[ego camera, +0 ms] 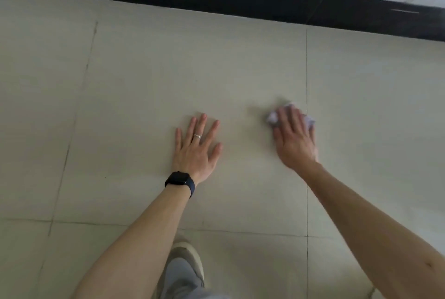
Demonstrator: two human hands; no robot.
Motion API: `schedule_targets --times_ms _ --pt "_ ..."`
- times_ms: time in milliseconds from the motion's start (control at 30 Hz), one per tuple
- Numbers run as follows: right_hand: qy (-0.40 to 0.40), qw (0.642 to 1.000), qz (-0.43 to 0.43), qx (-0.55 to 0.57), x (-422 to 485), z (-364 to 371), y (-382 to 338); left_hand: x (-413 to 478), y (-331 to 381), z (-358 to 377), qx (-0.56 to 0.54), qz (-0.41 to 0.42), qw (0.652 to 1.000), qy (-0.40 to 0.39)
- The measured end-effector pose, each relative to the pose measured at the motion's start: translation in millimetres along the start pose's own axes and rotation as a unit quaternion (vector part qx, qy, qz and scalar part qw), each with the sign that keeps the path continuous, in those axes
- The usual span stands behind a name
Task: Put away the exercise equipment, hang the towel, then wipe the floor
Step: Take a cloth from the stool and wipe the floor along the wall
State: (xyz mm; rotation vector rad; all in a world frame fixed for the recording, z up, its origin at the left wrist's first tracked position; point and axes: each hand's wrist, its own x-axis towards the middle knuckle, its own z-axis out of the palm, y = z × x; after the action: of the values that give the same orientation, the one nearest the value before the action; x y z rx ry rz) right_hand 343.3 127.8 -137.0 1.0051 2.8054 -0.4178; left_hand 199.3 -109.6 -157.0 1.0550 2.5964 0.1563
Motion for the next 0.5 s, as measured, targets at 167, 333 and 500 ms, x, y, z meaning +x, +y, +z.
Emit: schedule_targets --times_ms 167,333,500 --pt "-0.028 0.992 -0.121 -0.023 -109.5 35.7 -47.5 -20.7 4.0 -6.4 -0.026 -0.032 0.999 -0.011" --pt "-0.061 0.886 -0.451 -0.091 -121.5 32.4 -23.8 -48.8 -1.7 -7.3 -0.047 -0.050 0.996 -0.048" --pt "-0.015 0.998 0.062 0.030 -61.3 17.7 -57.4 -93.6 -51.5 -14.9 -0.062 -0.165 0.984 -0.009"
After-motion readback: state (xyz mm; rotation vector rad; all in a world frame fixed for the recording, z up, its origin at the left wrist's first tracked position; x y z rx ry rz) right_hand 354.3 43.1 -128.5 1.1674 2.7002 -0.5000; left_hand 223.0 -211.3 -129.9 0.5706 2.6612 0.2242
